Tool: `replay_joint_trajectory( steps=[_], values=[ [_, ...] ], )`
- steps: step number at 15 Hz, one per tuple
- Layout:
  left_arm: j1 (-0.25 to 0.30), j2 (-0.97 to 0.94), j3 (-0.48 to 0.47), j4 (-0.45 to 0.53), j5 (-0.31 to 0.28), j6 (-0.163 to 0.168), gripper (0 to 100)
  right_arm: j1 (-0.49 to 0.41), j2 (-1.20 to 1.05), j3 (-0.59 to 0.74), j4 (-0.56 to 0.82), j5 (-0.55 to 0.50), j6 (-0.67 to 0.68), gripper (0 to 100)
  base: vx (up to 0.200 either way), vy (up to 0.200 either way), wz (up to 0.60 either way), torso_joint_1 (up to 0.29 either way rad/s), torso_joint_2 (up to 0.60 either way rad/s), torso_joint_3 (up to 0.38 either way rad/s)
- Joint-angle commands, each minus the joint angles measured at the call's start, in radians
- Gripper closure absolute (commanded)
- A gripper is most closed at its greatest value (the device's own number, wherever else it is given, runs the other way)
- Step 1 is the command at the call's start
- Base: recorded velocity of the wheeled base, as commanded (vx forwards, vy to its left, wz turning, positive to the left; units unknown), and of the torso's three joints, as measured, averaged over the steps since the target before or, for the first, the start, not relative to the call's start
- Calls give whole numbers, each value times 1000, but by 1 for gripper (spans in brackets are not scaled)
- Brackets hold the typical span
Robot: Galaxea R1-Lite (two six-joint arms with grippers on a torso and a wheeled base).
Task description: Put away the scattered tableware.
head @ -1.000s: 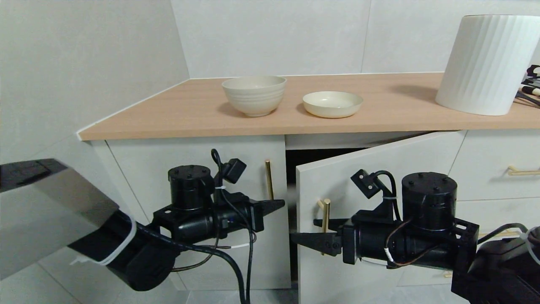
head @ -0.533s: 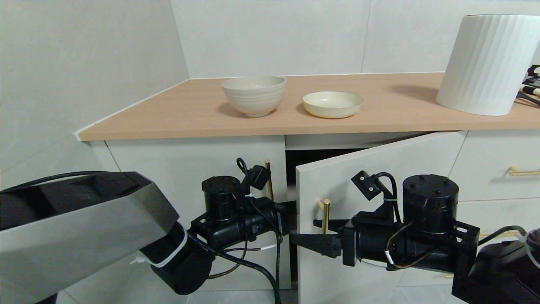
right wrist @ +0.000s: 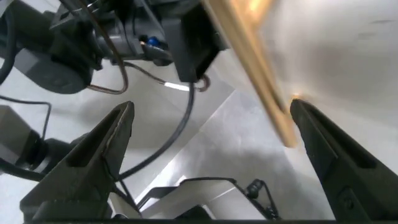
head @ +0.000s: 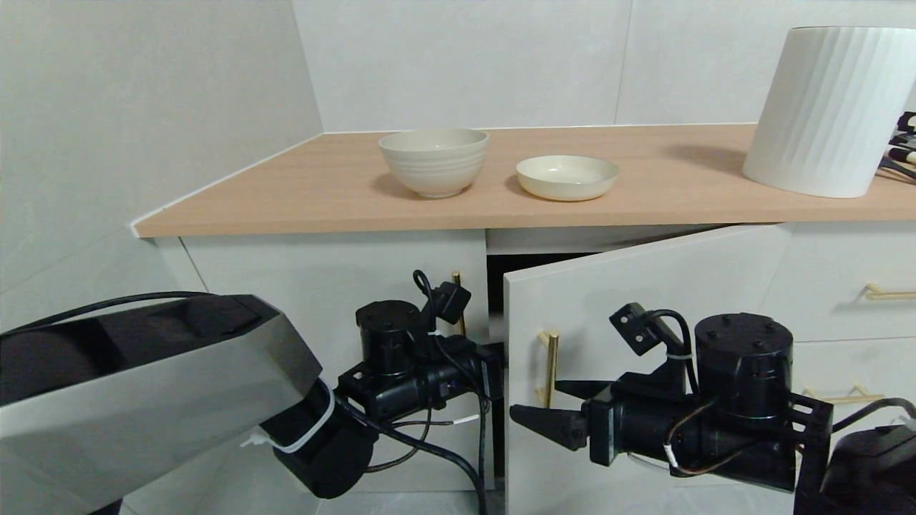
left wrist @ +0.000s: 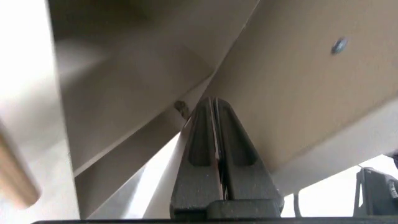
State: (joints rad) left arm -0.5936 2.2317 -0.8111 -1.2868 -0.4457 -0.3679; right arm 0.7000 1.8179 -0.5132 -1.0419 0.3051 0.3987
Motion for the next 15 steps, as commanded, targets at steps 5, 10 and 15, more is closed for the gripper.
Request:
replay_joint_trajectory(
  steps=[5,10,15],
  values=[
    [-11,-40,29,0,-2,0,100,-11,-210,251,-3,-11,-1,0,0,0,0,0,0,0],
    [-29,-37,47,1,-1,0,100,-11,-265,315,-3,-11,-1,0,0,0,0,0,0,0],
    [-40,-46,36,32,-1,-2,100,4,-279,326,-3,-11,-3,0,-80,0,0,3,1,1]
  ],
)
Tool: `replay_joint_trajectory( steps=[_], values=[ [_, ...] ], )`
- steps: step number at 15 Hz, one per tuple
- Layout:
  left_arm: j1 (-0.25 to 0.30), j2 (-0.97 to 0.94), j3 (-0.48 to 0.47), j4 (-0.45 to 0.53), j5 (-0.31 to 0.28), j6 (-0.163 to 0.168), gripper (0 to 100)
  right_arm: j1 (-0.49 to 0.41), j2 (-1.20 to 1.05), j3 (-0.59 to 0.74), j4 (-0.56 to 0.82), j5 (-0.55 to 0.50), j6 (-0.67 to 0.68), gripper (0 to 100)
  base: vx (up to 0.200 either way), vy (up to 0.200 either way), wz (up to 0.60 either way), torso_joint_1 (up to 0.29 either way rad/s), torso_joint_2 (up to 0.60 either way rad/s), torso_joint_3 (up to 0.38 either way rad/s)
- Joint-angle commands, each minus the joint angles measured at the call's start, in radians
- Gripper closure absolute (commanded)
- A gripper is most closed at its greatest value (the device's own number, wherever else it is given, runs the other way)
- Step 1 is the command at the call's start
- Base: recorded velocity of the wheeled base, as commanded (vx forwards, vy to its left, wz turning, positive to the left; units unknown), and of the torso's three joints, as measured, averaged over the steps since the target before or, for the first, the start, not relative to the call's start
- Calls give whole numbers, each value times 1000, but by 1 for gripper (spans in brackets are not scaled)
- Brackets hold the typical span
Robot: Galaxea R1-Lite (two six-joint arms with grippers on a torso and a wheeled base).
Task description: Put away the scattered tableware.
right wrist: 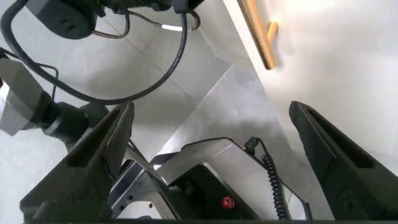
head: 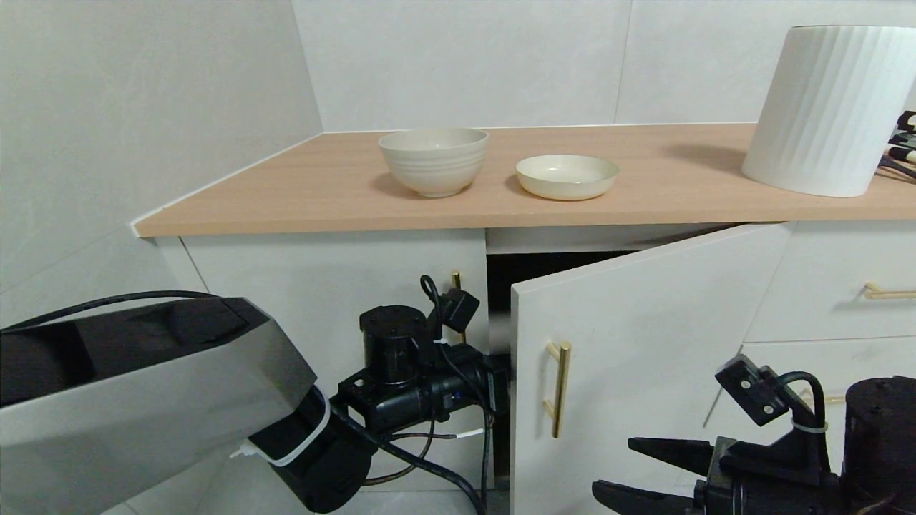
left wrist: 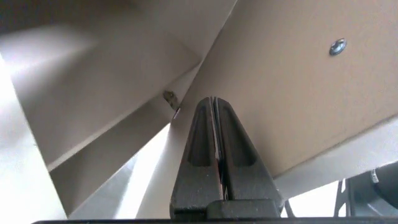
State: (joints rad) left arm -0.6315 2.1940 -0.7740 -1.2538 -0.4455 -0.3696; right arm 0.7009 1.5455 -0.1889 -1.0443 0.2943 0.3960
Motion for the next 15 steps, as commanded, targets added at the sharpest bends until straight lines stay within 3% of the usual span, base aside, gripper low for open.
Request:
replay_joint_trajectory(
  steps=[1,3,6,12,15],
  values=[
    [-8,-7,-10,8,-1,0,100,14,-8,3,0,0,-2,0,-200,0,0,7,2,2],
    [-11,-11,-34,37,-1,0,100,26,-7,5,0,-3,0,0,-200,0,0,-2,2,2],
    [-11,-13,-113,117,-1,0,100,32,-7,14,0,-3,-34,0,0,0,0,0,0,0],
    [-19,-19,-136,149,4,0,100,51,-22,20,0,-1,-43,0,0,0,0,0,0,0],
    [-20,-11,-172,175,7,0,100,66,-28,20,0,-4,-43,0,-200,0,0,10,2,-1]
  ],
)
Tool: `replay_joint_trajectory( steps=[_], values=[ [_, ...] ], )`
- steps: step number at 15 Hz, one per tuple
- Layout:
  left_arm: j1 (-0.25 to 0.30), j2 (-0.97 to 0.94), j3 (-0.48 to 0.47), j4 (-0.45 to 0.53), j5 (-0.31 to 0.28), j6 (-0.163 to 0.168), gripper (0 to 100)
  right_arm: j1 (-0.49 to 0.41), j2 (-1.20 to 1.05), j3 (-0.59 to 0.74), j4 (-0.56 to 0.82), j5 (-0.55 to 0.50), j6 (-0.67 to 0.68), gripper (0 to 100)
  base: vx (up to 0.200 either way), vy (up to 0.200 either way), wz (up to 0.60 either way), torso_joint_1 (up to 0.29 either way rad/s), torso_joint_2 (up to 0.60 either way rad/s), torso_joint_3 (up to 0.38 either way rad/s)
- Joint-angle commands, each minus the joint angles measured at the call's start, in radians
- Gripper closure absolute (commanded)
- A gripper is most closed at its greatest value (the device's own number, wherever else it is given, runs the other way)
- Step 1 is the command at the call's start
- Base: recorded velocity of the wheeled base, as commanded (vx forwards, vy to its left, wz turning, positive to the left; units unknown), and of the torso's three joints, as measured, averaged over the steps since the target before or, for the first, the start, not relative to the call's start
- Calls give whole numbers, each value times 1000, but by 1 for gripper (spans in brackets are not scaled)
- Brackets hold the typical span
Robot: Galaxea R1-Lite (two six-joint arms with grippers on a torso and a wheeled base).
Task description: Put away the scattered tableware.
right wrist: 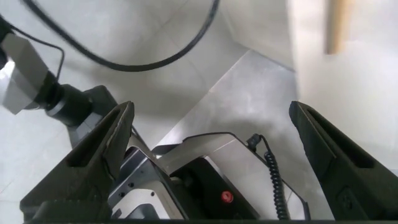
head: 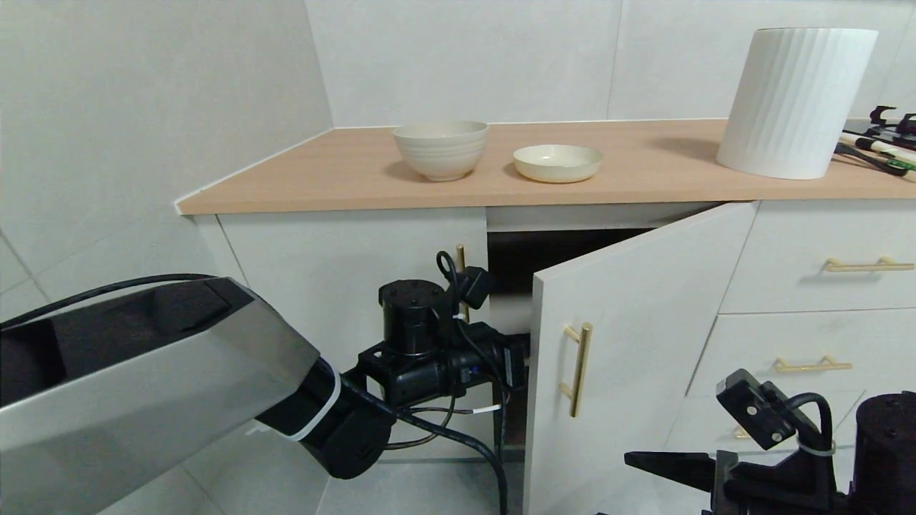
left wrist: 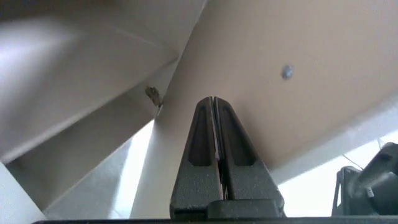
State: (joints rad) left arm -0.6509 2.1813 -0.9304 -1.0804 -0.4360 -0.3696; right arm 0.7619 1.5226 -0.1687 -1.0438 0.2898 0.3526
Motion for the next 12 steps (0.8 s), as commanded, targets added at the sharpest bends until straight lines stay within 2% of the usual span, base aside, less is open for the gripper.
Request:
replay_joint_trajectory(
  steps=[1,9,12],
  values=[
    [-3,3,-27,13,-3,0,100,10,-7,0,-1,0,0,0,-200,0,0,2,2,12],
    [-21,20,-84,63,-3,0,100,56,-35,2,4,-3,0,0,0,0,0,0,0,0],
    [-69,18,-102,65,11,0,100,83,-42,3,1,-3,0,0,0,0,0,0,0,0]
  ],
)
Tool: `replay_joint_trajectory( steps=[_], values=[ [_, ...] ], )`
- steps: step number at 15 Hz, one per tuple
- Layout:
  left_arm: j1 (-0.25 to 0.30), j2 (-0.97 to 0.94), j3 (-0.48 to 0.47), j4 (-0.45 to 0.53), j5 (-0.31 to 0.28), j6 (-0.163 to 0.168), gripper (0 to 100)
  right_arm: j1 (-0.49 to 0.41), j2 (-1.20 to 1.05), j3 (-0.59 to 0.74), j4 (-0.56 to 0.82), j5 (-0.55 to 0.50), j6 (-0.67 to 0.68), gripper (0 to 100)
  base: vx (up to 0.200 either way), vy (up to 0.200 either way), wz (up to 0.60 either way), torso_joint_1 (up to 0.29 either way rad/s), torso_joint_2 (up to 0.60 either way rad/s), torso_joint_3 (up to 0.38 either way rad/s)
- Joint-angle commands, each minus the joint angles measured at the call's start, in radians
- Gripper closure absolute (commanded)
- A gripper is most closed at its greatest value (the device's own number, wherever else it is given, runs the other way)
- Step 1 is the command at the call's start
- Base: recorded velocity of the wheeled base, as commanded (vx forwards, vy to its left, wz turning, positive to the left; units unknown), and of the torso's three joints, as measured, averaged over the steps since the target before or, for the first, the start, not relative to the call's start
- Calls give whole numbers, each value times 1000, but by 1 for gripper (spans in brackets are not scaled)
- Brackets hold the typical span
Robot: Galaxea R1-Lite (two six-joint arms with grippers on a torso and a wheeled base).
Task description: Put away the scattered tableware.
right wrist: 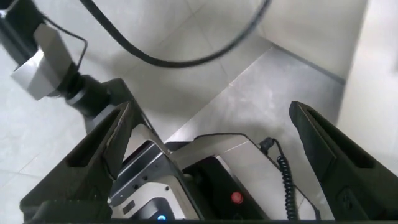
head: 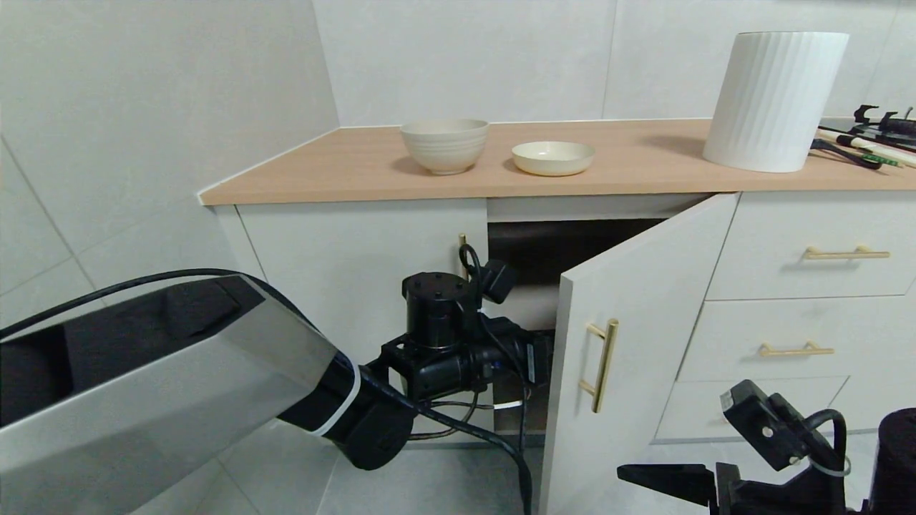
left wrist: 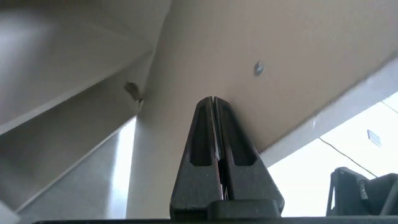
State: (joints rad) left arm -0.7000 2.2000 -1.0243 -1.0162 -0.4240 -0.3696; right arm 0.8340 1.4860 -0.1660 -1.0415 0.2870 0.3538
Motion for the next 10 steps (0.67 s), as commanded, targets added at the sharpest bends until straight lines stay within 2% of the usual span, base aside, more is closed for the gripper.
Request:
replay_joint_trajectory(
  steps=[1,2,3,4,5,6,7,10],
  values=[
    [-47,-6,-19,1,-1,0,100,25,-29,5,-3,6,7,0,0,0,0,0,0,0],
    [-104,-34,-16,-2,-7,0,100,36,-73,17,-3,17,8,0,0,0,0,0,0,0],
    [-128,-49,-8,-1,-12,-2,100,42,-87,20,-3,24,5,0,0,0,0,0,0,0],
    [-208,-134,81,-7,-87,-34,100,69,-162,26,3,66,4,0,0,0,0,0,0,0],
    [-214,-178,133,-7,-148,-54,100,82,-196,26,8,81,4,0,0,0,0,0,0,0],
    [-214,-178,133,-7,-148,-54,100,82,-196,26,8,81,4,0,0,0,0,0,0,0],
    [-88,-194,185,-9,-185,-66,100,117,-230,25,46,87,1,0,0,0,0,0,0,0],
    [-12,-198,231,-51,-163,-66,100,139,-210,26,55,84,-1,0,0,0,0,0,0,0]
  ],
)
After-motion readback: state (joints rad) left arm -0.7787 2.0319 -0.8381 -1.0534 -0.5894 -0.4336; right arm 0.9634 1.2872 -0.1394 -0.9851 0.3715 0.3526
